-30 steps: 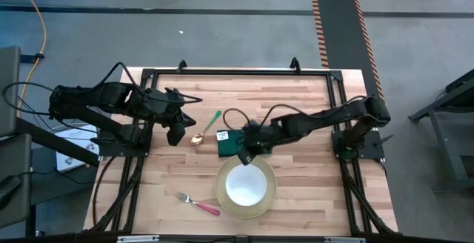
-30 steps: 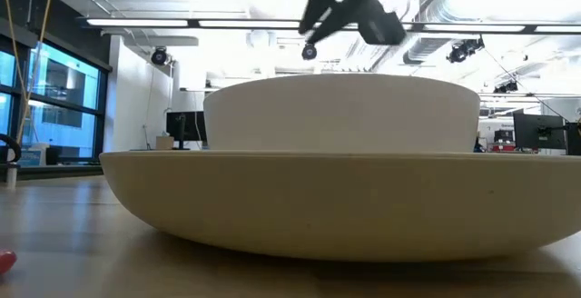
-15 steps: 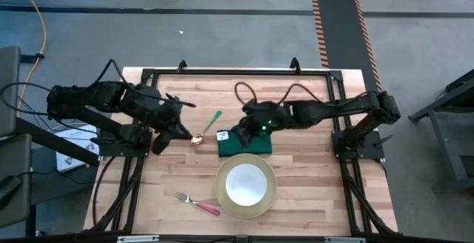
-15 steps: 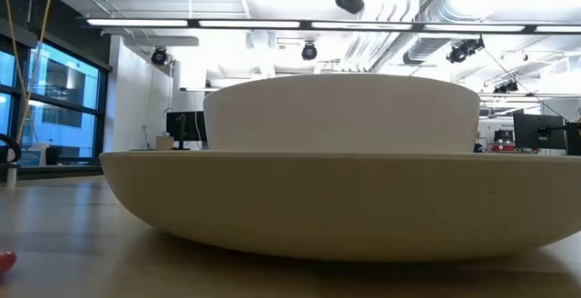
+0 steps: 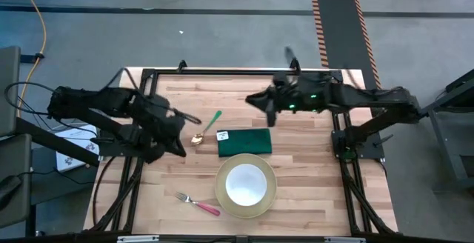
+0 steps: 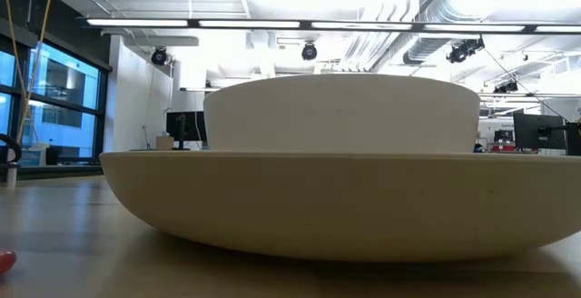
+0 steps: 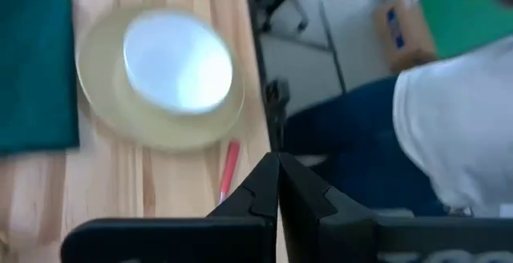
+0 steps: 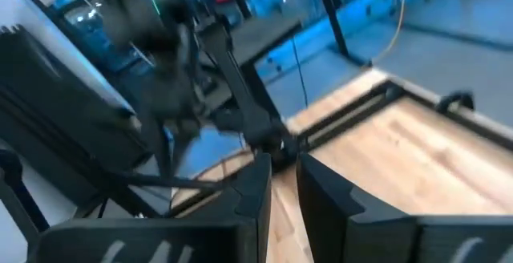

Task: Set table place
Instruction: Put the red fork to the right of the yellow plate

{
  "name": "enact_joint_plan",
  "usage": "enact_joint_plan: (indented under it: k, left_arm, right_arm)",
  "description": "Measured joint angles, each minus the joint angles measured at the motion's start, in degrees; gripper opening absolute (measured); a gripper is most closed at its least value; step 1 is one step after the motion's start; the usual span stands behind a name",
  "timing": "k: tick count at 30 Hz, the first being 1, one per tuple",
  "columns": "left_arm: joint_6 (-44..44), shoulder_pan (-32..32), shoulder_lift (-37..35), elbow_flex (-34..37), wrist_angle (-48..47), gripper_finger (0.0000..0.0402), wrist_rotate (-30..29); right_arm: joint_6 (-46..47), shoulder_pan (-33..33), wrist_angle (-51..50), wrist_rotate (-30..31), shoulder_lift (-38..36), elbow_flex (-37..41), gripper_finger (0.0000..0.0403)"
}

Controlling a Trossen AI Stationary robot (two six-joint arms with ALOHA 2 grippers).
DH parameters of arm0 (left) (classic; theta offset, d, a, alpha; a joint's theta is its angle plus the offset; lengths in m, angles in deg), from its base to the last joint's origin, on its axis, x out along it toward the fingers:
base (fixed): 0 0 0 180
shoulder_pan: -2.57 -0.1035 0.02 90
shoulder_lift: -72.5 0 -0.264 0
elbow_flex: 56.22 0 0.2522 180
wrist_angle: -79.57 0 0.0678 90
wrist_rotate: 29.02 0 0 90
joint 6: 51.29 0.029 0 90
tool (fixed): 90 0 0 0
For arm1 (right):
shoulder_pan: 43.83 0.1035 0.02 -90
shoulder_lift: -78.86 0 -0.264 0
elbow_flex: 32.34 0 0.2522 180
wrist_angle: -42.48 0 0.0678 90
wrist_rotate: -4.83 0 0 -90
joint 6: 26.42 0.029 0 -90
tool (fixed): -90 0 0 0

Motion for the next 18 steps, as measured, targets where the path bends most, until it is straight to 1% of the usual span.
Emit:
enact_joint_plan:
  k: [3, 9, 12, 18]
  left_arm:
    - [-1.1, 1.9, 0.1, 3.4, 0.5, 0.0001, -1.0]
    - [-6.2, 6.8, 1.6, 10.7, 2.2, 0.0001, -2.1]
    - [-9.2, 9.7, 3.0, 13.2, 3.0, 0.0001, -2.5]
    - [-14.9, 15.2, 6.4, 14.1, 7.9, 0.0001, -7.2]
  right_arm:
    - [-1.0, 0.1, -1.2, 2.2, -3.6, 0.0, 0.0053]
    - [-1.0, 1.3, -8.5, 8.2, -8.4, 0.0, 0.0053]
    - [0.2, 1.9, -12.5, 9.5, -8.9, 0.0, 0.0053]
    - [1.2, 3.2, -18.0, 9.7, -8.3, 0.0, 0.0053]
